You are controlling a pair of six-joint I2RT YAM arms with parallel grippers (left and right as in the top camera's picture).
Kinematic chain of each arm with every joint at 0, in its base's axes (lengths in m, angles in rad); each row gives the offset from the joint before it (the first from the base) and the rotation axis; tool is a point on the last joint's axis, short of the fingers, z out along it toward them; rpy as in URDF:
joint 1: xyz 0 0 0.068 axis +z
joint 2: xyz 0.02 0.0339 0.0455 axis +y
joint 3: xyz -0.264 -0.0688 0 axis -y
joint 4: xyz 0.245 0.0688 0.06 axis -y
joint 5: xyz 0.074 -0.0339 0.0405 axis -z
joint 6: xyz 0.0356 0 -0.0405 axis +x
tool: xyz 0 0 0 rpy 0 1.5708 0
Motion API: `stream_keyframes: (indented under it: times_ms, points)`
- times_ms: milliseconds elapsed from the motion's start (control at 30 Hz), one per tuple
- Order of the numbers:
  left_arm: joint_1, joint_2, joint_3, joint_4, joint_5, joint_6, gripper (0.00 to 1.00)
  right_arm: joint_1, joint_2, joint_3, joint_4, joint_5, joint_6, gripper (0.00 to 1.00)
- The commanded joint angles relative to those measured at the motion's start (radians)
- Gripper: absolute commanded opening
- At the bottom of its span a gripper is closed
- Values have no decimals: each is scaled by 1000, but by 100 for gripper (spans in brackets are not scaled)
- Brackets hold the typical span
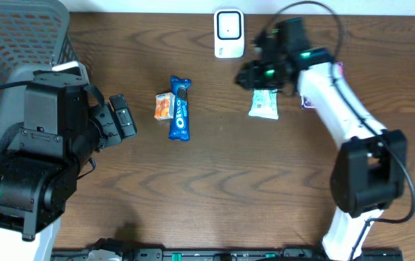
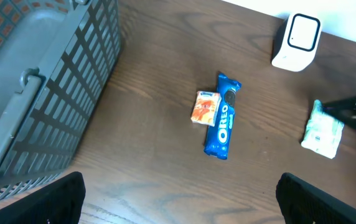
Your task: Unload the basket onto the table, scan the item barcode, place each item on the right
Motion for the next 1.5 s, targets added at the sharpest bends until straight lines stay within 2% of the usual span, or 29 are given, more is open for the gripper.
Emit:
stream_keyframes:
  times_ms: [0,267,500,667,733,767,800,833,1000,1167,1233,1467]
  points:
    - [5,0,2,-4,-12,13,98,95,55,11,48,8,92,46]
    - [5,0,2,-4,-12,13,98,234,201,11,237,66,238,45]
    - [5,0,2,-4,-11,13,98,251,290,11,317,53,259,42]
    - [5,0,2,-4,-12,13,98,256,354,11,398,-60,259,38]
    - [5,0,2,-4,-12,13,98,257,368,11,407,-74,259,31]
    - [5,0,2,-4,-12,13,98,257,370,11,406,-73,258,20]
    - [5,0,2,-4,-12,13,98,257,370,11,406,-73,254,4]
    - [5,0,2,-4,-12,13,98,257,369,11,406,-73,254,1]
    - [5,0,2,-4,-12,13,98,220,312,21,371,-45,230,1]
    - [5,0,2,-4,-12,13,98,191,180,69,173,219,119,1]
    - [5,0,2,-4,-12,13,98,204,111,102,53,475,69,1]
    - [5,0,2,-4,-12,13,98,288,86,108,-77,967,-43,1]
